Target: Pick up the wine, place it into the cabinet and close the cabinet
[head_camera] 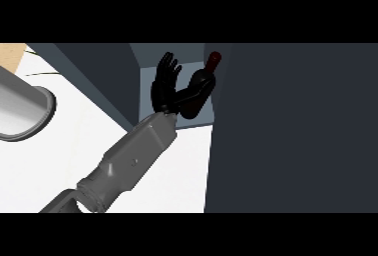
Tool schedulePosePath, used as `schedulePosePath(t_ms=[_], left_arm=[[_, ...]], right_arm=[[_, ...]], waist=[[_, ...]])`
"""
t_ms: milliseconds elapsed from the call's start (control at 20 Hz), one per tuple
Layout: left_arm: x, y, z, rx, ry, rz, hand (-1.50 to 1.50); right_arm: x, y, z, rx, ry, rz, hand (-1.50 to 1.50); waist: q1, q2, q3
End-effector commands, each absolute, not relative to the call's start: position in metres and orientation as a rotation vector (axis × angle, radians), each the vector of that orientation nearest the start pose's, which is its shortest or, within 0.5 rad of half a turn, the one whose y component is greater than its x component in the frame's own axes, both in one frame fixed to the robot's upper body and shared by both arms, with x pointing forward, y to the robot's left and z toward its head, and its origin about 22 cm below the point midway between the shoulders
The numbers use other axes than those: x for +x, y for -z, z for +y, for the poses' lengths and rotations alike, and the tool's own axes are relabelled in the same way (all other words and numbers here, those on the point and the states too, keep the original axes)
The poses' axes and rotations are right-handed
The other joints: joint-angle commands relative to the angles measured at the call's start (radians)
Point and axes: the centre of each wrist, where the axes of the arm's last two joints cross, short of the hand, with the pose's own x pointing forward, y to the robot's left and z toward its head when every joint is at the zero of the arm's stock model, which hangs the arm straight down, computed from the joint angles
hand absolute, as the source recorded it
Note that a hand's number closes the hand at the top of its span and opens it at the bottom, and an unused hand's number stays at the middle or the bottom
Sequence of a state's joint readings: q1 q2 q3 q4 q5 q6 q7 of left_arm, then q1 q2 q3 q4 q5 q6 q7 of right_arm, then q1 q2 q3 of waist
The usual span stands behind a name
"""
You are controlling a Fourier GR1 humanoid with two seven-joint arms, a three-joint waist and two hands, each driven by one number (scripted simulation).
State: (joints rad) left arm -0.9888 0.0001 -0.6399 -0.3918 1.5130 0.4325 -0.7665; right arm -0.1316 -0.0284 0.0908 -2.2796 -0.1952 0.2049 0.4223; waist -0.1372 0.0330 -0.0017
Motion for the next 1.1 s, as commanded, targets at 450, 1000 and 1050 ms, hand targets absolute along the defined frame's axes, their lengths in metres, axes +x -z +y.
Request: schedulePosePath(t_ms=[450, 1000, 1050], left_arm=[[0.397, -0.019, 0.052, -0.067, -0.325, -1.667, -1.5], [0.385, -0.015, 0.042, -0.107, -0.361, -1.739, -1.5], [0.373, 0.004, 0.047, -0.091, -0.388, -1.752, -1.5]], right_arm=[[0.194, -0.177, -0.212, 0.351, -0.314, -1.951, -1.5], [0.189, -0.183, -0.195, 0.383, -0.326, -1.949, -1.5], [0.186, -0.181, -0.2, 0.391, -0.313, -1.949, -1.5]], waist=[[0.025, -0.007, 0.002], [0.03, -0.009, 0.0], [0.031, -0.01, 0.001]])
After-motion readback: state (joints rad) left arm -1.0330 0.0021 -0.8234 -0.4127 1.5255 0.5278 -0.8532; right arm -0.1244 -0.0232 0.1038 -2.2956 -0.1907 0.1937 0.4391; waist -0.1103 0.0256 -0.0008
